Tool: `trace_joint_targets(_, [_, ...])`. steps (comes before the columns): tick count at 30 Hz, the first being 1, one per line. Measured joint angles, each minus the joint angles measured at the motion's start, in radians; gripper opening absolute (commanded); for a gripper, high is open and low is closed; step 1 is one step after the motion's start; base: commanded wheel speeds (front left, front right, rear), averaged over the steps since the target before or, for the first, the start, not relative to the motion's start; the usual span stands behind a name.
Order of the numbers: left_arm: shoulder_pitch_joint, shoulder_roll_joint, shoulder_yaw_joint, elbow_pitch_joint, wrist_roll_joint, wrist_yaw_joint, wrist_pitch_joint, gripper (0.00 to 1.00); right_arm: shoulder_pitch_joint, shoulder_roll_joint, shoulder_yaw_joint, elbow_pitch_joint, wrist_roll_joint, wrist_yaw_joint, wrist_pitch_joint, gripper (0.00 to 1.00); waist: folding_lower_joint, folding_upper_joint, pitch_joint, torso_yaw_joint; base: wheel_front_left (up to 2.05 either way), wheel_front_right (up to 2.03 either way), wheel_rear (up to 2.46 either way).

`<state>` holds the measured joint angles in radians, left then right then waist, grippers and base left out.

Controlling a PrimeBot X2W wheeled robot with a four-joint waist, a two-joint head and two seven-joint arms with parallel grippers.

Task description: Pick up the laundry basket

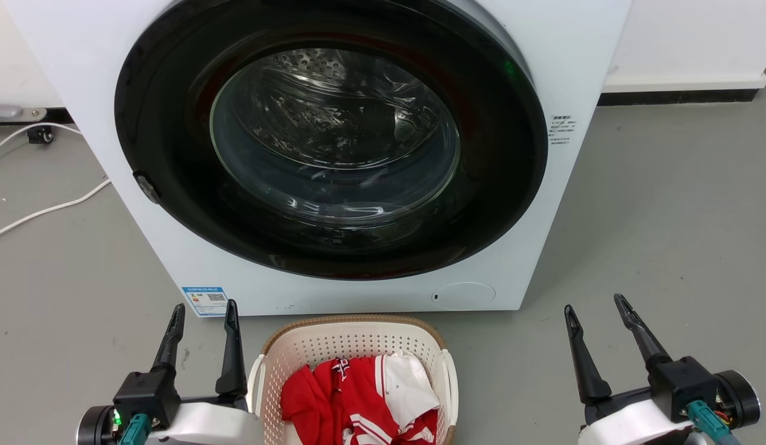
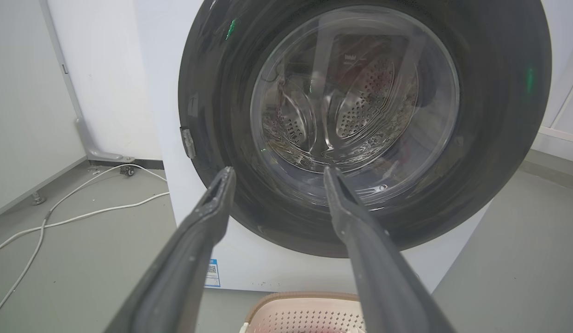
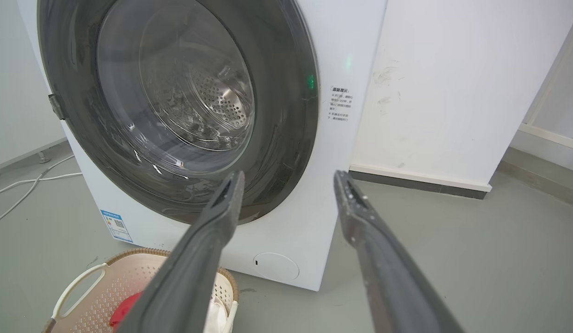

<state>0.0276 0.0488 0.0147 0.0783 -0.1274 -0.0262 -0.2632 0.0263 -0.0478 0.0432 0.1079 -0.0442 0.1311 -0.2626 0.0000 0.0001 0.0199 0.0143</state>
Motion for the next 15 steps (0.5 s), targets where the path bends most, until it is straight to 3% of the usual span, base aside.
trace_joint_targets(15, [0.002, 0.000, 0.003, 0.001, 0.000, 0.000, 0.000, 1.00, 0.000, 0.000, -0.001, 0.002, 0.008, 0.000, 0.000, 1.00, 0.0000, 0.0000, 0.003, -0.002, 0.00, 0.00, 0.00])
